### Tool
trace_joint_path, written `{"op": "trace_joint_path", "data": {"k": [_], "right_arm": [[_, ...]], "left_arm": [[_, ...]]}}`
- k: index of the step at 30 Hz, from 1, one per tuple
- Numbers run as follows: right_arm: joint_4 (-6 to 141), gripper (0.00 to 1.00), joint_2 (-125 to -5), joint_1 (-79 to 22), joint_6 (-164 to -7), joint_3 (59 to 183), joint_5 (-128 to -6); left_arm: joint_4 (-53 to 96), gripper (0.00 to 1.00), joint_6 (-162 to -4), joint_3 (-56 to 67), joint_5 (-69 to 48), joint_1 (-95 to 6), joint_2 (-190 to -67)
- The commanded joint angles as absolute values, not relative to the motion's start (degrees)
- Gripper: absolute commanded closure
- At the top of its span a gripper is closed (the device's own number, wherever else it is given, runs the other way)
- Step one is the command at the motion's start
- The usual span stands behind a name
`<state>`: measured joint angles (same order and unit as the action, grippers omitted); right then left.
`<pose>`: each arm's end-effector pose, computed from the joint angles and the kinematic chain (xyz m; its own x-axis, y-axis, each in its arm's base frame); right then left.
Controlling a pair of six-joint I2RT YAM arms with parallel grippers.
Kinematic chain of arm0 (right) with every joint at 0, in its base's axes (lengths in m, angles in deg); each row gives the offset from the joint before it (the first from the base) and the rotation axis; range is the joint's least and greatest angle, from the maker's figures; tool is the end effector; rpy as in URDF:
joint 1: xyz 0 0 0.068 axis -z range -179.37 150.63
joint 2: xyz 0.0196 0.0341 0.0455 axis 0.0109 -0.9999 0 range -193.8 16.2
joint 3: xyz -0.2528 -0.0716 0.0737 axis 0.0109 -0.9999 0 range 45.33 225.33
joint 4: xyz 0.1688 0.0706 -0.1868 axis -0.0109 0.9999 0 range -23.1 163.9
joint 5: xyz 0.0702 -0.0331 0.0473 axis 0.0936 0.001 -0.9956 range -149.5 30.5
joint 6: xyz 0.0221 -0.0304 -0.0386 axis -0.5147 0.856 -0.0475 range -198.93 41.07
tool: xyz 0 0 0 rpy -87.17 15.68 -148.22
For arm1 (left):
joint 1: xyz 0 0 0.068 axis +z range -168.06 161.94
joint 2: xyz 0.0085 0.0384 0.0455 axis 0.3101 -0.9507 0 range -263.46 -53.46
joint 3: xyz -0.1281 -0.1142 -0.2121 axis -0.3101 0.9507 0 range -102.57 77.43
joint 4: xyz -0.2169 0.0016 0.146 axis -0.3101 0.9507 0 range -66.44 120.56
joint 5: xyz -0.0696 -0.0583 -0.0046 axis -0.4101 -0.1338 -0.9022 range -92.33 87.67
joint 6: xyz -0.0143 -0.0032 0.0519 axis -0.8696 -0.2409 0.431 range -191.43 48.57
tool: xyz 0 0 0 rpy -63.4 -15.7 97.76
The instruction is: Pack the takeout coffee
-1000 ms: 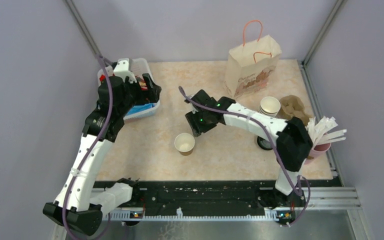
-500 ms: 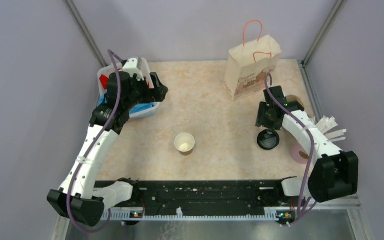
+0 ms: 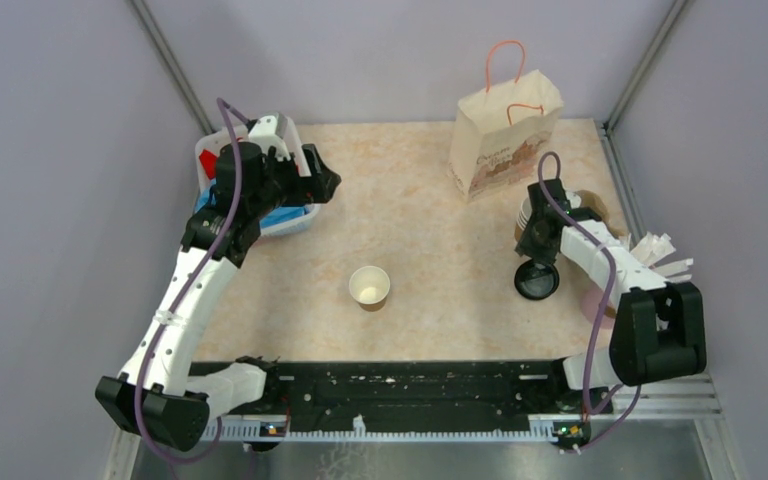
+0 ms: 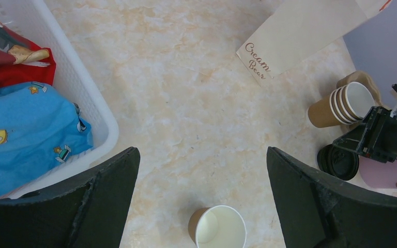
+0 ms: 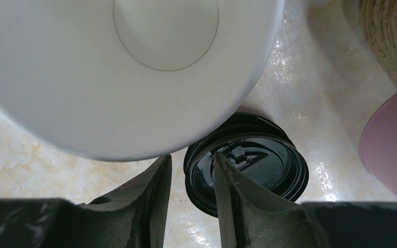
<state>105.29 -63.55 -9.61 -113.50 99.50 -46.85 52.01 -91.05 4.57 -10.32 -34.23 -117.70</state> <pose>0.2648 0.0398 0.2241 -0.7729 0.4230 -0.4729 0.4368 0.8953 0.0869 0.2304 -0.0720 0.4102 -0.4418 -0.2181 -0.8702 0.2686 0.8933 -0.3603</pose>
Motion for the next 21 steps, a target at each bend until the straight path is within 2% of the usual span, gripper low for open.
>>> {"op": "trace_joint_path", "data": {"k": [1,11,21], "right_arm": [[102.19,0.65,-64.82,-9.39,-116.71,98.77,-44.63],[102.24,0.71,-65.46,-9.39,-117.69,98.28,-44.03],[103.15,0.86,-63.89,-9.38,-117.95,98.05,-44.32]], "left_arm": [[48.92,0.02,-91.45,2.47,-10.93,-34.19,-117.29],[48.88,0.02,-91.56,2.56,-10.76,-34.19,-117.46],[48.38,0.02,-91.78,2.11,-11.14,-34.22,-118.09]]}}
